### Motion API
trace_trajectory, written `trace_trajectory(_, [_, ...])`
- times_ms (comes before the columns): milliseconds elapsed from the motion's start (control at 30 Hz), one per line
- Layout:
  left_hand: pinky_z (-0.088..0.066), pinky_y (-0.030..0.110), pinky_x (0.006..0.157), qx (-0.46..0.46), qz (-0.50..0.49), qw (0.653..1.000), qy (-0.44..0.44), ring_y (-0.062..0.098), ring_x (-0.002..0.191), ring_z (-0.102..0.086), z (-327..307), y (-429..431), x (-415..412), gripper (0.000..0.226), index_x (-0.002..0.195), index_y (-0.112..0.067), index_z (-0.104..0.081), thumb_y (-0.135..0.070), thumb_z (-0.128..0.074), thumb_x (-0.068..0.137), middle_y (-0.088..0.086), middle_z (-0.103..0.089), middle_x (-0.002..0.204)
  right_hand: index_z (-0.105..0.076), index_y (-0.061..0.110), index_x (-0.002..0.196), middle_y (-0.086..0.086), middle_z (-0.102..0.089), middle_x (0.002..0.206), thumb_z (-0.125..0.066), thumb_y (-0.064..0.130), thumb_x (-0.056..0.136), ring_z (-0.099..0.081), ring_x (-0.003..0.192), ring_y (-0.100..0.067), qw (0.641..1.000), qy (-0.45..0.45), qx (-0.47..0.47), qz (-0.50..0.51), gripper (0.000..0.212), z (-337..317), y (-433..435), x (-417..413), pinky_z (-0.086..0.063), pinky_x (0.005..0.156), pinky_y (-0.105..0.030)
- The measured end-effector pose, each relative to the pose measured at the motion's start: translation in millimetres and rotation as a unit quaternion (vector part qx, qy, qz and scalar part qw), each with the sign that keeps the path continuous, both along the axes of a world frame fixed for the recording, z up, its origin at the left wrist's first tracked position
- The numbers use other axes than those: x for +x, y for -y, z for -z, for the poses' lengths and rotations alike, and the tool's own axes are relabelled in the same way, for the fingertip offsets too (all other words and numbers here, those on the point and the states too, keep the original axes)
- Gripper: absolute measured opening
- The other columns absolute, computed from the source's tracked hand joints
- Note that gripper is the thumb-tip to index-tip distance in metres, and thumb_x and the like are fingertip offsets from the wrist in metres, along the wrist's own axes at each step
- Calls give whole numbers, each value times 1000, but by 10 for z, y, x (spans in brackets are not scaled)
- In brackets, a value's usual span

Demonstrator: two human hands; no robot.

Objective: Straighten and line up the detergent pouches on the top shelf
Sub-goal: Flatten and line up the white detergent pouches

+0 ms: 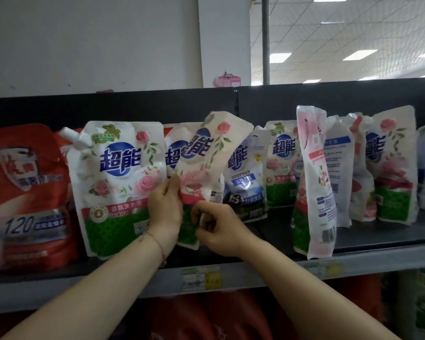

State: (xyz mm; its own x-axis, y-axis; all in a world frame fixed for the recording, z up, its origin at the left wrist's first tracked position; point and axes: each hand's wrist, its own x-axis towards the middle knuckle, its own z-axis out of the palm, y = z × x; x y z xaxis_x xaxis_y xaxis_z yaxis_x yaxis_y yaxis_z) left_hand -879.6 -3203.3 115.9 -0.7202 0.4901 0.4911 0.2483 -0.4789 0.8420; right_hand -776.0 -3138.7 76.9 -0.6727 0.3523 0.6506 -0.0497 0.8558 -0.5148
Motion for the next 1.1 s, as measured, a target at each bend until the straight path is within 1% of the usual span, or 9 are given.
trace_trajectory(67, [-45, 18, 64, 32, -74, 997, -6, 6, 76, -57, 59, 69, -12, 31, 76, -27, -59, -30, -41, 101, -7, -61, 82, -53, 26, 83, 7, -47, 61, -58, 0, 77, -44, 55, -10, 1000, 5, -1, 16, 27, -34, -76, 28, -42, 57, -26])
trace_trajectory(167, [-48, 31, 68, 12, -147, 987, -61, 21, 80, -58, 211, 67, -55, 31, 78, -10, -58, -24, -43, 100, 9, -60, 85, -51, 27, 89, -4, -58, 76, -55, -2, 80, -56, 66, -20, 997, 61, 14, 42, 31, -61, -175, 45, -52, 64, -35])
trace_trajectory(233, [-43, 18, 68, -12, -169, 981, -98, 13, 81, -54, 287, 67, -71, 7, 92, -10, -54, -13, -50, 96, 8, -56, 96, -50, 29, 92, -7, -61, 86, -52, -2, 81, -60, 76, -23, 993, 96, 18, 65, 32, -11, -193, 62, -55, 73, -45])
trace_trajectory(367, [-44, 11, 63, -17, -172, 968, -182, 6, 73, -47, 342, 101, 20, 23, 99, -14, -44, 0, -57, 87, 5, -47, 97, -53, 20, 104, -9, -64, 93, -47, -2, 85, -61, 86, -28, 987, 106, 9, 124, 30, 29, -151, 96, -54, 78, -47])
trace_trajectory(467, [-41, 12, 64, -32, -173, 944, -278, 7, 73, -46, 388, 88, 80, 20, 95, -12, -46, -1, -59, 85, 1, -45, 94, -50, 25, 110, -8, -64, 96, -48, 4, 86, -62, 85, -29, 976, 150, 17, 157, 32, -4, -73, 107, -55, 75, -47])
trace_trajectory(600, [-42, 19, 65, -37, -129, 932, -336, 13, 74, -49, 421, 8, 194, 18, 88, -14, -48, -2, -61, 83, -3, -47, 86, -48, 27, 109, -3, -62, 95, -52, 18, 87, -61, 81, -26, 958, 186, 57, 212, 24, -15, 21, 254, -55, 68, -40])
trace_trajectory(733, [-44, 12, 64, -85, -39, 935, -341, 6, 75, -54, 434, -151, 361, 13, 89, -13, -52, -2, -58, 87, 0, -56, 87, -54, 19, 97, -2, -63, 90, -51, 25, 86, -61, 78, -26, 937, 143, 140, 286, 13, -7, 102, 538, -50, 63, -33])
trace_trajectory(933, [-46, 27, 85, -217, 79, 930, -287, 18, 100, -58, 393, -536, 671, 21, 113, -13, -58, -14, -54, 92, 5, -58, 117, -41, 19, 85, -4, -62, 86, -47, 25, 90, -61, 77, -30, 912, 121, 193, 340, 10, 61, 121, 880, -34, 58, -30])
trace_trajectory(1100, [-42, 25, 86, -204, 187, 937, -212, 16, 100, -57, 417, -589, 974, 17, 112, -17, -57, -21, -48, 98, -1, -61, 102, -54, 13, 95, -5, -66, 85, -47, 27, 90, -62, 75, -32, 901, 91, 225, 360, 16, 175, 53, 1131, -37, 57, -31])
